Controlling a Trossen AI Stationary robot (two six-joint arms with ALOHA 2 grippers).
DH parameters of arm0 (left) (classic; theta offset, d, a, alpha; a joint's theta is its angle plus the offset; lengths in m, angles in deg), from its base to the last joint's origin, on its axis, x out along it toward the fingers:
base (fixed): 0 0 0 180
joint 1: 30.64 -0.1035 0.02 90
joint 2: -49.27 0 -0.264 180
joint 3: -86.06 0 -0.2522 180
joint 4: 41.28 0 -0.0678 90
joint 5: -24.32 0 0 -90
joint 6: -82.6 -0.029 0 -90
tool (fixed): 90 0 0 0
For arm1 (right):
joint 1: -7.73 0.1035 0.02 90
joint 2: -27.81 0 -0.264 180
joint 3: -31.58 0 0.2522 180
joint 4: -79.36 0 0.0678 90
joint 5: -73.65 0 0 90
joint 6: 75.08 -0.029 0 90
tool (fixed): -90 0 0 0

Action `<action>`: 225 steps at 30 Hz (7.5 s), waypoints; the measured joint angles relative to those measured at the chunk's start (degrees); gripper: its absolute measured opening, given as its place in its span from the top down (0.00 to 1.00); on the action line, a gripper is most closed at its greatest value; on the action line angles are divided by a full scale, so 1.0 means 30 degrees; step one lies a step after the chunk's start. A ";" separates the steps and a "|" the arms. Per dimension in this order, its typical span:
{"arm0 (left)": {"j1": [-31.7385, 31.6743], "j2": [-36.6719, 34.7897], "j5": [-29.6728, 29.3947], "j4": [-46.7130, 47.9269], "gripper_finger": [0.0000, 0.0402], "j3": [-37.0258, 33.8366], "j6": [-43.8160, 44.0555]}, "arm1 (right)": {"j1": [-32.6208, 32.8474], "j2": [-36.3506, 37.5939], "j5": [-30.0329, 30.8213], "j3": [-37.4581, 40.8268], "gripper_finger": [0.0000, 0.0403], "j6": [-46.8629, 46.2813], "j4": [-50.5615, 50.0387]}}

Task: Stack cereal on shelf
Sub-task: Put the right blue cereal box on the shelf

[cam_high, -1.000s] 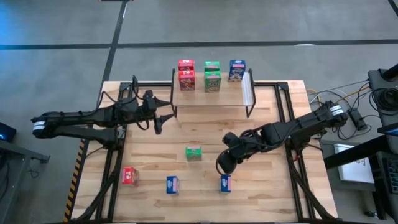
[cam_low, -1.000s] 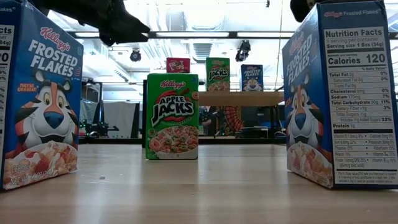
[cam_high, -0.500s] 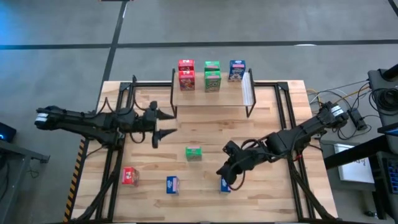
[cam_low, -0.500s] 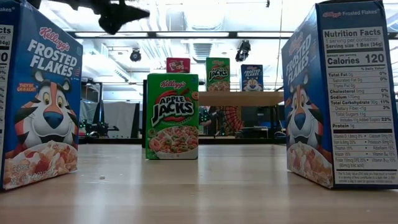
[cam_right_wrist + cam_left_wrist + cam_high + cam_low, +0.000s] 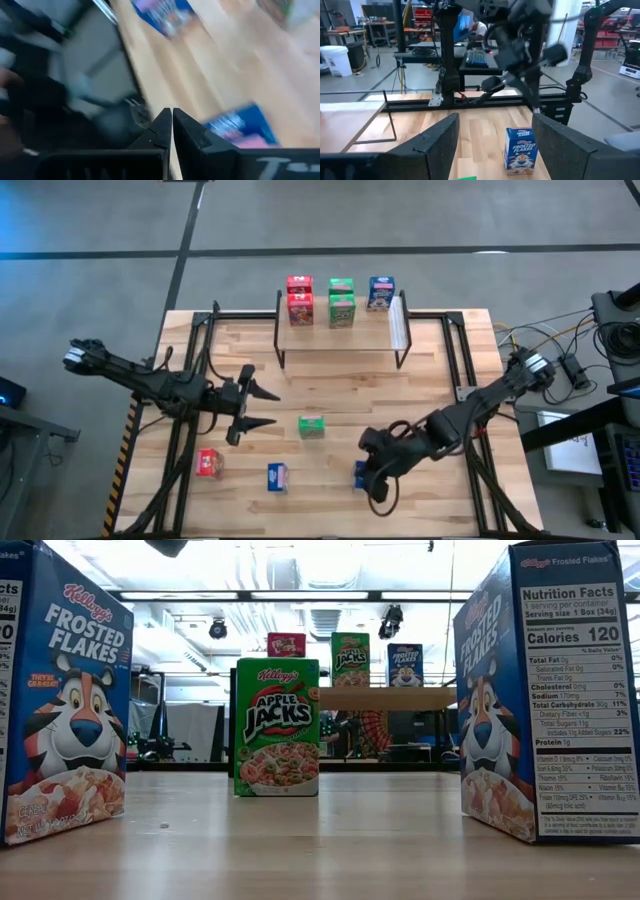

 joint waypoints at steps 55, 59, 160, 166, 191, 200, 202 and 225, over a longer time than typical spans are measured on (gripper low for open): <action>-0.0006 0.0023 -0.0037 -0.0284 0.42 0.0182 -0.2205 | -0.0438 -0.1642 -0.1984 0.0044 0.42 -1.0744 -0.5909; -0.0006 0.0022 -0.0037 -0.0429 0.42 0.0182 -0.2498 | -0.0437 -0.2026 -0.1984 0.0044 0.41 -1.0766 -0.4761; -0.0013 0.0299 -0.0037 -0.0408 0.42 0.0146 -0.2195 | -0.0882 -0.4713 0.1229 -0.5622 0.42 -0.2375 -1.0978; -0.0012 0.0304 -0.0037 -0.0400 0.42 0.0146 -0.2195 | -0.0708 -0.4699 0.1244 -0.6047 0.42 -0.3086 -1.1788; -0.0009 0.0335 -0.0037 -0.0379 0.42 0.0146 -0.2195 | 0.0612 -0.6323 0.2451 -0.5982 0.42 -0.2706 -1.0740; -0.0013 0.0353 -0.0037 -0.0386 0.42 0.0146 -0.2195 | 0.0899 -0.6440 0.4065 -0.5967 0.42 -0.0620 -1.0857; -0.0013 0.0350 -0.0044 -0.0386 0.42 0.0146 -0.2195 | 0.1098 -0.6440 0.4593 -0.5967 0.42 0.0227 -1.0859; -0.0013 0.0357 -0.0037 -0.0378 0.42 0.0146 -0.2187 | 0.4090 -0.6272 1.2093 -0.5434 0.42 -0.0189 -1.0608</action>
